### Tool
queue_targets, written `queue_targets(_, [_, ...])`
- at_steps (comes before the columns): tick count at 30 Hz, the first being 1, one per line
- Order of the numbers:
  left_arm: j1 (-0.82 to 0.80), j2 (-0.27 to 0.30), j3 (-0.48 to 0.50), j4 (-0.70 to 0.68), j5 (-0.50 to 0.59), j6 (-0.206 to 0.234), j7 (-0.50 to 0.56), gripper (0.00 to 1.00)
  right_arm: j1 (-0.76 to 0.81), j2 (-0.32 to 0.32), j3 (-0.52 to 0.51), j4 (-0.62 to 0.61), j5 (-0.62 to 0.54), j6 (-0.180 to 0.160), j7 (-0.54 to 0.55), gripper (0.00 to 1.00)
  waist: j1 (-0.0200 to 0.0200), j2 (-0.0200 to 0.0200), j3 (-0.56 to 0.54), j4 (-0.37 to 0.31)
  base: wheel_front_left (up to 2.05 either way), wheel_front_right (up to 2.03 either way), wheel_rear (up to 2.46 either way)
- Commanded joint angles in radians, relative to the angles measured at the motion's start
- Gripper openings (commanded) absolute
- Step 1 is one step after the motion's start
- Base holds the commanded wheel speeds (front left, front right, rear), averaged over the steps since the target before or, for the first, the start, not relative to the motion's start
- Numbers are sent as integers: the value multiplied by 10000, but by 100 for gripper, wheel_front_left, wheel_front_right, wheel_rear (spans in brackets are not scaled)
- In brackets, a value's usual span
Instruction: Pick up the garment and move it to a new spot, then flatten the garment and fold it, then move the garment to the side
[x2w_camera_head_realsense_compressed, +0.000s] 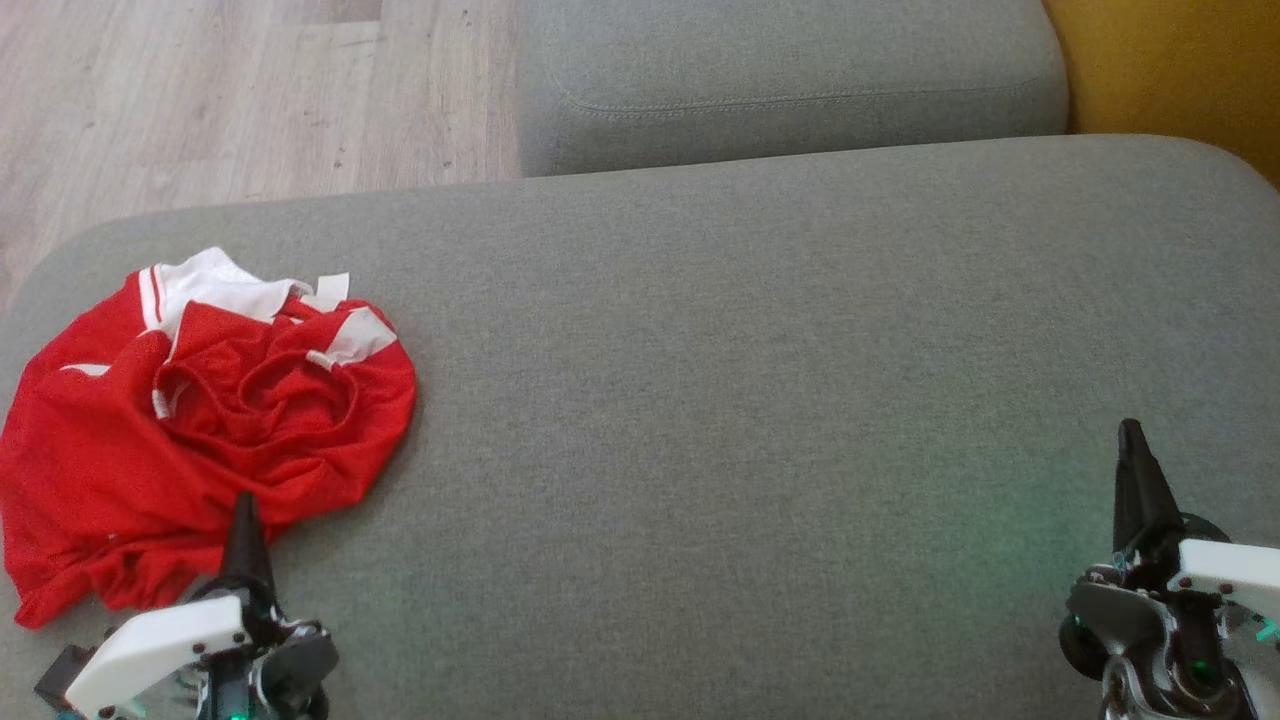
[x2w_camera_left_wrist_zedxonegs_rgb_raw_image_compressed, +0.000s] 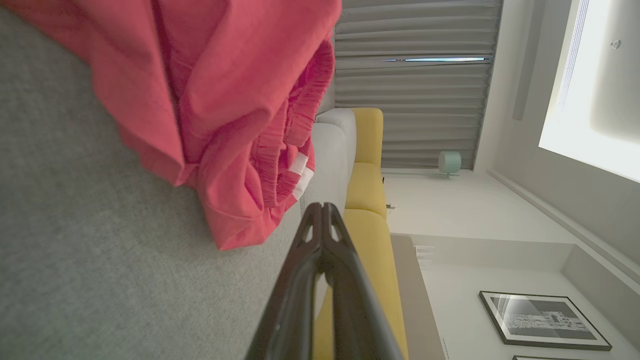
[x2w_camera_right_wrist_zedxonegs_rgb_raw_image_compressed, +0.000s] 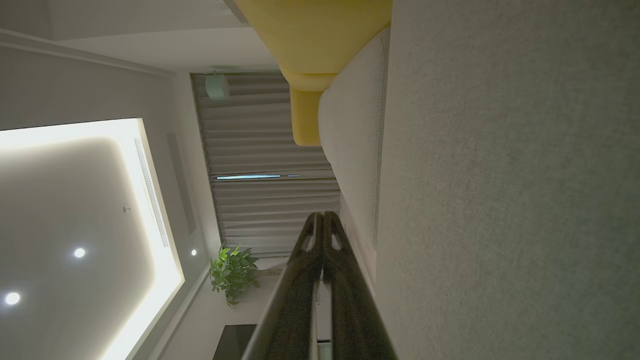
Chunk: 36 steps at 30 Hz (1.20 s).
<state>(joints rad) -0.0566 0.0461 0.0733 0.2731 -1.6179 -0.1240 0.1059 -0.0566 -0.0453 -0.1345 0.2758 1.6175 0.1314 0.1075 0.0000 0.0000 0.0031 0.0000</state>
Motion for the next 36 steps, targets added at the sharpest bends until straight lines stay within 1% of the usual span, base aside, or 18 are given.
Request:
queue_targets(1, [-513,41,400,-283,89,-67,70,0,-513,-49,211,-311,-85,-7,54,0,0,0,0,0,0,0,0])
queue_targets(36, [-513,41,400,-283,89,-67,70,0,-513,-49,211,-311,-85,-7,54,0,0,0,0,0,0,0,0])
